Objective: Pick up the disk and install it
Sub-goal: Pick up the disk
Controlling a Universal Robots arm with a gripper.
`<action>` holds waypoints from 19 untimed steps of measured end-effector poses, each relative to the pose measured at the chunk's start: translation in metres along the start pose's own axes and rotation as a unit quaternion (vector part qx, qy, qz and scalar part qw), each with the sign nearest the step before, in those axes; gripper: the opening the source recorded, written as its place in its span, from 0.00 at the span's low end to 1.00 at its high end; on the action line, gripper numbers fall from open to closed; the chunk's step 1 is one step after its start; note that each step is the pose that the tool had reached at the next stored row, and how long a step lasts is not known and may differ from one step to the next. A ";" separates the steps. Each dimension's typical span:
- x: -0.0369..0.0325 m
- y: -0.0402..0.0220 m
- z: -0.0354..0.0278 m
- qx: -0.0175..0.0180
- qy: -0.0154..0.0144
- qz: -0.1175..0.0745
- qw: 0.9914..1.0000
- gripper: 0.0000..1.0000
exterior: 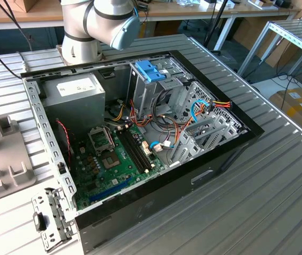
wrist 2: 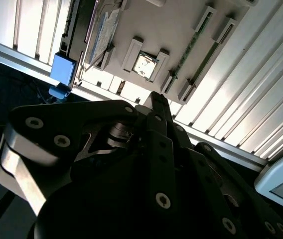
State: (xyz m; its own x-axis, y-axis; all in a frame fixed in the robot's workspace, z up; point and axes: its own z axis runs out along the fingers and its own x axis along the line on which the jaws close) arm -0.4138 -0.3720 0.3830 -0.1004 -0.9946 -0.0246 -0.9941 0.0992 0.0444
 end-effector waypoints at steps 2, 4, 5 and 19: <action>0.0000 0.0000 0.0000 0.000 0.000 -0.002 1.000 0.11; 0.0000 0.0000 0.0000 0.000 0.000 -0.004 1.000 0.11; 0.0000 0.0000 0.0000 0.000 0.000 -0.005 1.000 0.11; 0.0000 0.0000 0.0001 -0.001 0.001 -0.024 1.000 0.11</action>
State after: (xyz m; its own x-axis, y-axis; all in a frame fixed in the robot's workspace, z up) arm -0.4138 -0.3719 0.3829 -0.0531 -0.9983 -0.0246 -0.9977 0.0520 0.0443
